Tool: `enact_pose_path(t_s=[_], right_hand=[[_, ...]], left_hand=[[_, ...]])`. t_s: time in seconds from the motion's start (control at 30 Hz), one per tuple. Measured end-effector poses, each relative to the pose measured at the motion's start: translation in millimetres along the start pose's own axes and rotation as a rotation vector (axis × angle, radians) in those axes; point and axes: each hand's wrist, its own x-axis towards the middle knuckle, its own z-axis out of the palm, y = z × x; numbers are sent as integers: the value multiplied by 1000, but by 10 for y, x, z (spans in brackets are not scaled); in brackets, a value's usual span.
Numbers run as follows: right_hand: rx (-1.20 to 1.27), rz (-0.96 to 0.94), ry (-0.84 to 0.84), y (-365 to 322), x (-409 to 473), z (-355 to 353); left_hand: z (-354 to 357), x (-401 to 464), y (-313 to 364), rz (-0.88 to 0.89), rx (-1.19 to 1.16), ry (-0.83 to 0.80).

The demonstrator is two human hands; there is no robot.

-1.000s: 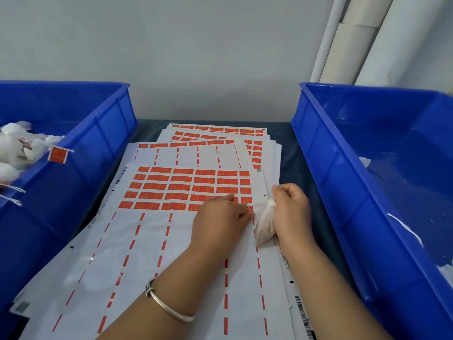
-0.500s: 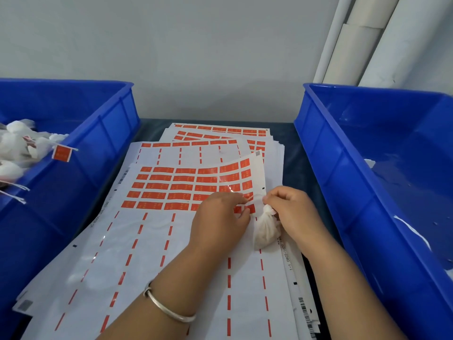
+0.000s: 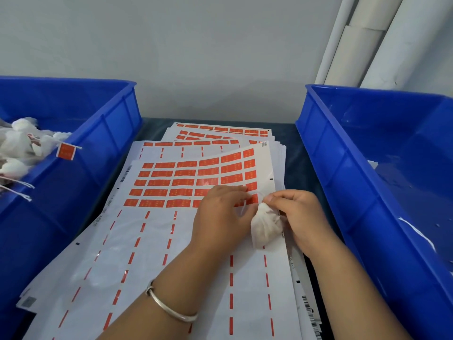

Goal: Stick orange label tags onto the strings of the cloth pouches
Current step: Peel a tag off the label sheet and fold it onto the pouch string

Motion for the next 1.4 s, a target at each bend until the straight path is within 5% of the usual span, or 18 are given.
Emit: enact_pose_path(t_s=[0.63,1.4], right_hand=[[140,-33,-52,107,1,67],[246,25,-4,110,2,77]], left_hand=[[0,37,-25,116,22,-32],[9,26,-2,-50,-94,-56]])
